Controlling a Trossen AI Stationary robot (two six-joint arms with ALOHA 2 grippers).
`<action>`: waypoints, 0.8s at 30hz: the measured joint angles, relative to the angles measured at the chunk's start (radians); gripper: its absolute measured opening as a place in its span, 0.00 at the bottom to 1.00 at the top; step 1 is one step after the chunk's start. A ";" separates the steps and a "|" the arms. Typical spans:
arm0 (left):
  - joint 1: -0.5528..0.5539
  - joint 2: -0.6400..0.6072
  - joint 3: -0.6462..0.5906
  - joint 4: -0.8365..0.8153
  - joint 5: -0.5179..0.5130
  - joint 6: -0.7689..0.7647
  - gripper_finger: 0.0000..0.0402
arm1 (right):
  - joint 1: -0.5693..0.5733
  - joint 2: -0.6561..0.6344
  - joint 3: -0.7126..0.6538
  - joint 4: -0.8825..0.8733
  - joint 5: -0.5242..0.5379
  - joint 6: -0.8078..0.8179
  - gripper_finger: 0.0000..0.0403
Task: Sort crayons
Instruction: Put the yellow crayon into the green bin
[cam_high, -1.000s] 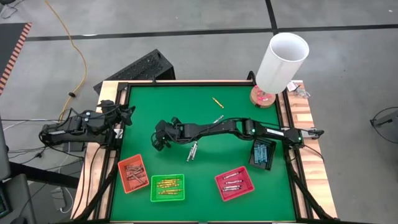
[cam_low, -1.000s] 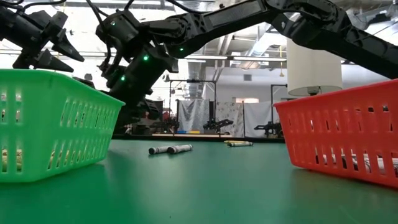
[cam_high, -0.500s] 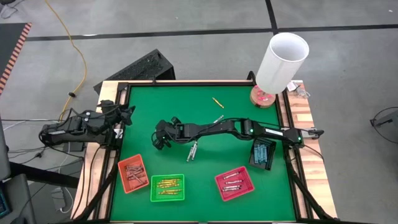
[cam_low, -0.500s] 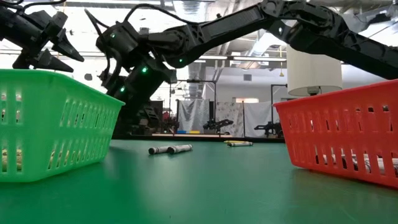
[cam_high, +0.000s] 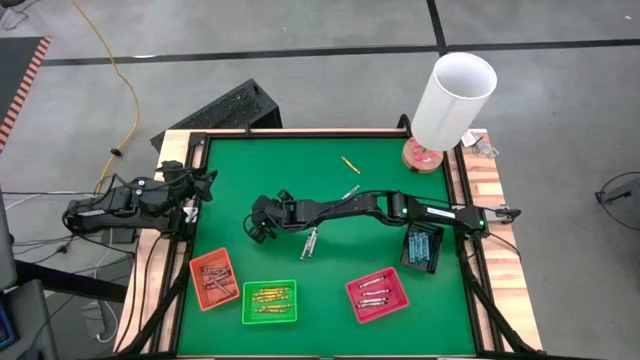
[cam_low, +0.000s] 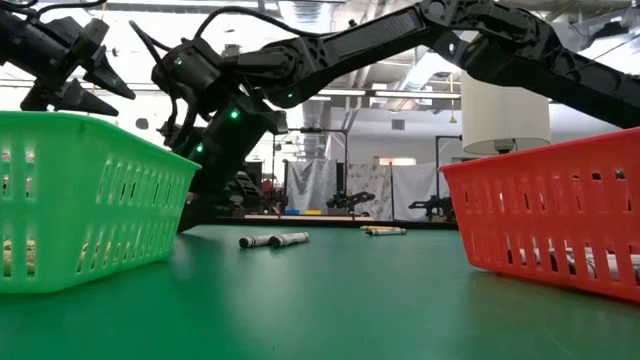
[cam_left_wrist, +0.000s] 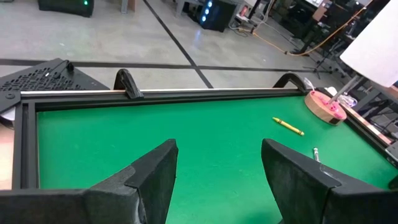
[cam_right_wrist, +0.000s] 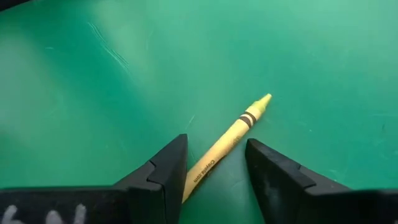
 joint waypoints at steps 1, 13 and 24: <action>0.000 0.000 0.000 0.000 0.000 0.000 0.56 | 0.000 -0.006 0.004 -0.025 0.000 0.004 0.45; 0.000 0.000 0.000 0.000 0.000 0.000 0.56 | 0.000 -0.025 0.023 -0.233 -0.061 0.061 0.29; 0.000 0.000 0.000 0.000 0.001 0.000 0.56 | 0.005 -0.035 0.022 -0.313 -0.129 0.079 0.23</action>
